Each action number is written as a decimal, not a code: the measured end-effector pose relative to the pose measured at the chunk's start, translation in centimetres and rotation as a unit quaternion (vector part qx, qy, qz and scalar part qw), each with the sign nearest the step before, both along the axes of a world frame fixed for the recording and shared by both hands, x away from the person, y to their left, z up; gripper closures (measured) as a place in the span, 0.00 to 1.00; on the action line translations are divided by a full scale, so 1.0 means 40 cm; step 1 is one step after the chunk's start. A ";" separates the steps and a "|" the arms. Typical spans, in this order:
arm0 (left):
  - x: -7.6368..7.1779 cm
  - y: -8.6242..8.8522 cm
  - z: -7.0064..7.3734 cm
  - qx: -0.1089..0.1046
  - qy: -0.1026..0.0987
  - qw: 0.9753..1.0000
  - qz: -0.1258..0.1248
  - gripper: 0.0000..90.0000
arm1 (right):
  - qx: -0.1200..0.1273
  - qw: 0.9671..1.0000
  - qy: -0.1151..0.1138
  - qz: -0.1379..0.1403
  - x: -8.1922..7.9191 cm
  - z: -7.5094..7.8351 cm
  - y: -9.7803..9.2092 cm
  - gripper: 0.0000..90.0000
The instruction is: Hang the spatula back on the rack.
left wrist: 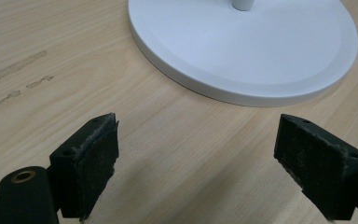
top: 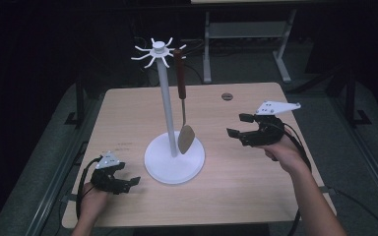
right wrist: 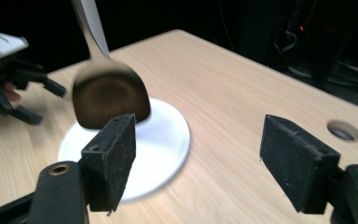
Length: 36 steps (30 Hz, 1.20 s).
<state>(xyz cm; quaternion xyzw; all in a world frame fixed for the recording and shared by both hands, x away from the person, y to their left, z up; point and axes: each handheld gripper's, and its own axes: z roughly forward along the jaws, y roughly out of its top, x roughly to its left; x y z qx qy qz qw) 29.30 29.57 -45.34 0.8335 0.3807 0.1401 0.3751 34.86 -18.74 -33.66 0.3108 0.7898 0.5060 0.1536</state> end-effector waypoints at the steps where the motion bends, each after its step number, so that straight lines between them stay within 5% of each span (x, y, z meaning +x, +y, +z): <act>1: 0.000 -0.001 -0.001 -0.003 -0.001 1.000 0.001 0.15 | -0.002 1.000 0.002 -0.003 -0.002 -0.005 -0.004 0.29; 23: -0.002 -0.001 0.000 -0.002 0.001 1.000 0.002 0.15 | -0.039 0.997 0.048 -0.048 -0.052 -0.170 -0.101 0.20; 36: -0.003 -0.001 0.000 0.000 -0.001 1.000 0.000 0.15 | -0.082 0.990 0.084 -0.077 -0.093 -0.263 -0.144 0.17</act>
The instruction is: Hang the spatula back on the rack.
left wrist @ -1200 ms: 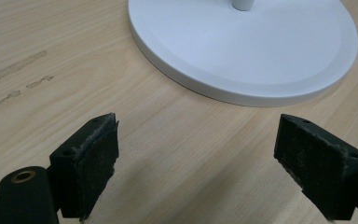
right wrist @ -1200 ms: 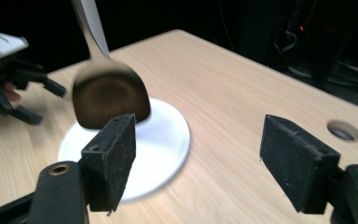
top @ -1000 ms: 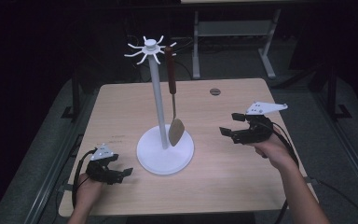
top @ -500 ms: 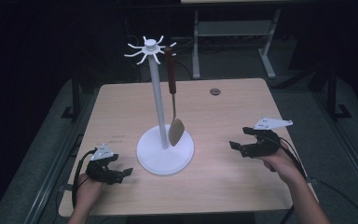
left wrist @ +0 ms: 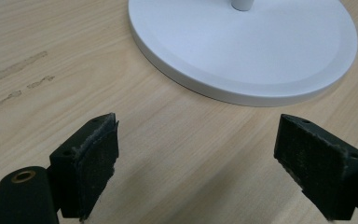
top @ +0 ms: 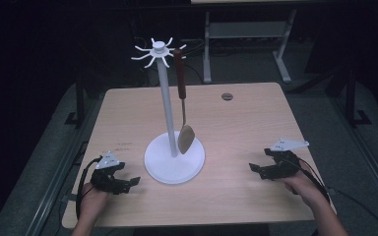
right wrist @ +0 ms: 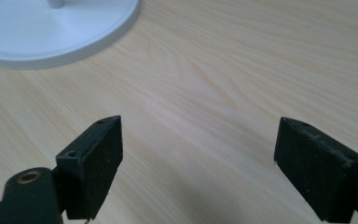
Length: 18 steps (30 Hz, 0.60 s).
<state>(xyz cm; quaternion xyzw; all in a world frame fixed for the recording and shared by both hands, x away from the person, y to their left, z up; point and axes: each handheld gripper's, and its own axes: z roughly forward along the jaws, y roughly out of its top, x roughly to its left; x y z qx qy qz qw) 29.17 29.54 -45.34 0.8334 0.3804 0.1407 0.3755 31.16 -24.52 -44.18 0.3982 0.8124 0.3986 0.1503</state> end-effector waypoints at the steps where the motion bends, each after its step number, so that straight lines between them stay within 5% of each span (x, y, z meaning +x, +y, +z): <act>1: 0.000 0.000 0.000 0.000 0.000 1.000 0.000 0.15 | -0.001 1.000 0.002 -0.002 -0.002 -0.005 -0.007 0.17; 18: 0.002 0.002 -0.001 0.009 0.000 1.000 -0.002 0.15 | -0.019 0.999 0.019 -0.028 0.005 -0.049 -0.052 0.17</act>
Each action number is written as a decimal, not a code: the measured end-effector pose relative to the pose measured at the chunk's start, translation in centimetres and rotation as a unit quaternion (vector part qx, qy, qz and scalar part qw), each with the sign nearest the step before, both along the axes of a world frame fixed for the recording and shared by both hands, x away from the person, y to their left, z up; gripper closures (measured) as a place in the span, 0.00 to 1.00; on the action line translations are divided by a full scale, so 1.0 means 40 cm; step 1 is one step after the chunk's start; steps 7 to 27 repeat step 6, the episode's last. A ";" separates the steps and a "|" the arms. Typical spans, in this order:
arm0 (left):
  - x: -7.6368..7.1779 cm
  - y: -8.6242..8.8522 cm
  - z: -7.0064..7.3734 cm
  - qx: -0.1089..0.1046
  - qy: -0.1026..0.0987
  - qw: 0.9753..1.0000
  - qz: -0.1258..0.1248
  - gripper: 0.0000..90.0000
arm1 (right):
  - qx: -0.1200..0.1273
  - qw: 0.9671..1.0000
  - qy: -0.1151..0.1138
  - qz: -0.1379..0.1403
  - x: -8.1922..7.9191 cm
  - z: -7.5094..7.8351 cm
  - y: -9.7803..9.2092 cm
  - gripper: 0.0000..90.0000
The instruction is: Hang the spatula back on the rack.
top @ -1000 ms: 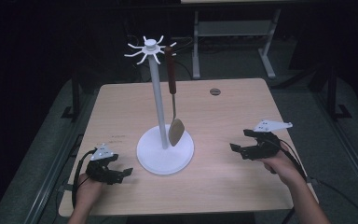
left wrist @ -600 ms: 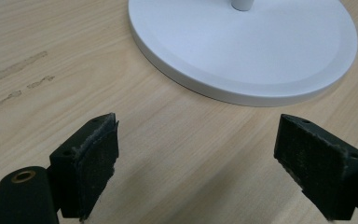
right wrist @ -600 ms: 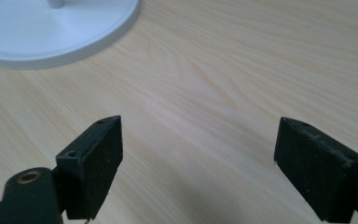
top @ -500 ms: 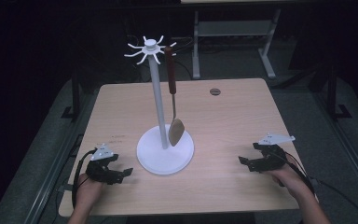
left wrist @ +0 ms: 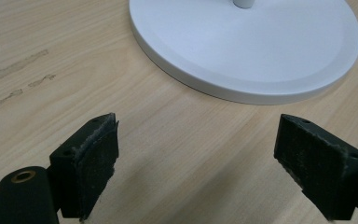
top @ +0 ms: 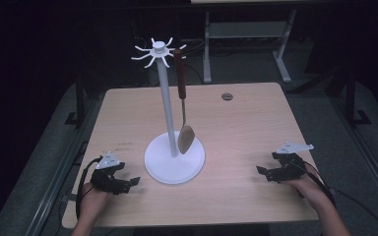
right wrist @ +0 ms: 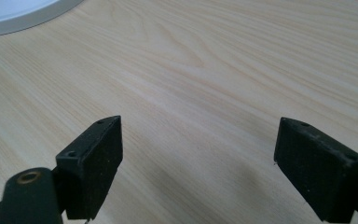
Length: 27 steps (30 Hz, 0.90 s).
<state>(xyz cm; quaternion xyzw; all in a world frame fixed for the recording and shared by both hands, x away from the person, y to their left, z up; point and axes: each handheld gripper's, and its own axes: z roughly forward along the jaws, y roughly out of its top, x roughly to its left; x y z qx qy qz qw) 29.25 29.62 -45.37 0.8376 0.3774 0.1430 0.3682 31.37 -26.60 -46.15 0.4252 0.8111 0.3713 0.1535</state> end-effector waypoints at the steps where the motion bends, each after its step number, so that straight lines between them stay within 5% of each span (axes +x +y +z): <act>1: 0.000 0.000 0.000 0.001 0.000 1.000 0.000 0.15 | -0.001 1.000 0.001 0.000 0.000 0.000 -0.002 0.17; 27: 0.001 0.000 0.000 0.001 0.000 1.000 0.001 0.15 | 0.001 1.000 -0.001 0.000 0.001 0.001 -0.004 0.17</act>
